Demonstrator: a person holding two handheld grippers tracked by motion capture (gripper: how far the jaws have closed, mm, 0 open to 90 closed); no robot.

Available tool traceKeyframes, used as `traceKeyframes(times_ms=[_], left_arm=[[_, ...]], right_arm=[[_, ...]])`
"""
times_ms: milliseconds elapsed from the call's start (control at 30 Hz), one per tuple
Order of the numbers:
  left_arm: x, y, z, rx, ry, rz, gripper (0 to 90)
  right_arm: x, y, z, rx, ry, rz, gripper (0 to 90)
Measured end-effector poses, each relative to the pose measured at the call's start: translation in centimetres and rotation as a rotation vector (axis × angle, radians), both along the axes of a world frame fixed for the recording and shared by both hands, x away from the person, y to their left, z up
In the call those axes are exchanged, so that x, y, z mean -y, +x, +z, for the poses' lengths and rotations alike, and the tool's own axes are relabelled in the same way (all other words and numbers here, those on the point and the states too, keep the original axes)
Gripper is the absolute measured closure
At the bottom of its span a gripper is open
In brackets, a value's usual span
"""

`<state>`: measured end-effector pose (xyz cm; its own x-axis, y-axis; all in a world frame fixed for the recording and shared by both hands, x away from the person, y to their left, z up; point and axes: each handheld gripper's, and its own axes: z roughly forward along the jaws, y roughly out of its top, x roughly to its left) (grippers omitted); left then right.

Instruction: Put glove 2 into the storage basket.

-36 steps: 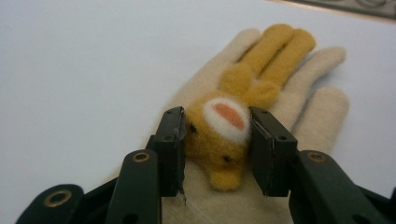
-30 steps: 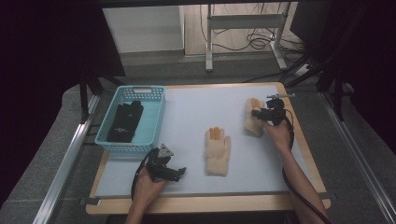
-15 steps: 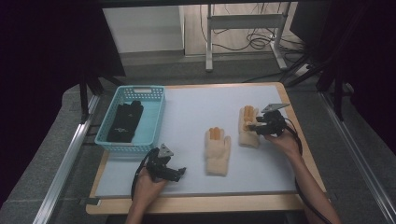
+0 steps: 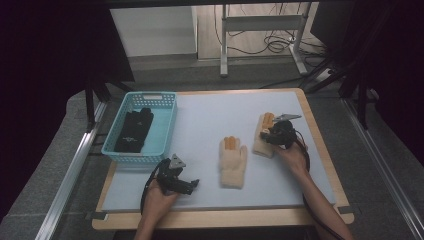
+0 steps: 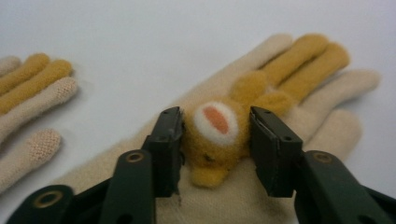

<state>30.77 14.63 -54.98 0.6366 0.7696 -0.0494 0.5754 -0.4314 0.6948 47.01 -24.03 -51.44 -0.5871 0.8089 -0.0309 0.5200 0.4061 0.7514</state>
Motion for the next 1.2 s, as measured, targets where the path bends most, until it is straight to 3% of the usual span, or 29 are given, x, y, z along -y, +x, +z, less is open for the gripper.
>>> traceKeyframes(times_ms=[67,167,333,400,433,567,633,867,1200], left_arm=[[0.0,0.0,0.0,0.000,0.000,0.000,1.9],[0.0,0.0,0.0,-0.001,-0.001,0.000,1.9],[0.0,0.0,0.0,-0.001,0.001,-0.001,1.9],[0.0,0.0,0.0,-0.001,0.001,-0.001,1.9],[0.0,0.0,0.0,-0.001,0.001,-0.001,1.9],[0.0,0.0,0.0,0.000,0.001,0.000,1.9],[0.0,0.0,0.0,0.000,0.000,0.000,1.9],[0.0,0.0,0.0,-0.001,0.004,-0.003,1.9],[0.0,0.0,0.0,-0.001,0.000,0.001,1.9]], right_arm=[[0.3,0.2,0.5,0.020,-0.039,0.046,44.8],[1.0,1.0,0.9,0.005,-0.054,0.159,42.4],[0.8,1.9,0.0,0.018,-0.139,0.251,42.3],[0.8,2.0,-0.3,0.030,-0.124,0.271,47.7],[0.9,2.0,-0.4,0.027,-0.110,0.286,55.3],[0.9,1.5,-0.2,0.016,-0.091,0.243,60.7],[1.0,1.1,0.1,0.018,-0.077,0.236,61.2],[1.9,-0.8,2.2,0.021,0.044,0.235,61.3],[0.7,-4.9,4.6,0.046,0.095,0.324,61.3]])
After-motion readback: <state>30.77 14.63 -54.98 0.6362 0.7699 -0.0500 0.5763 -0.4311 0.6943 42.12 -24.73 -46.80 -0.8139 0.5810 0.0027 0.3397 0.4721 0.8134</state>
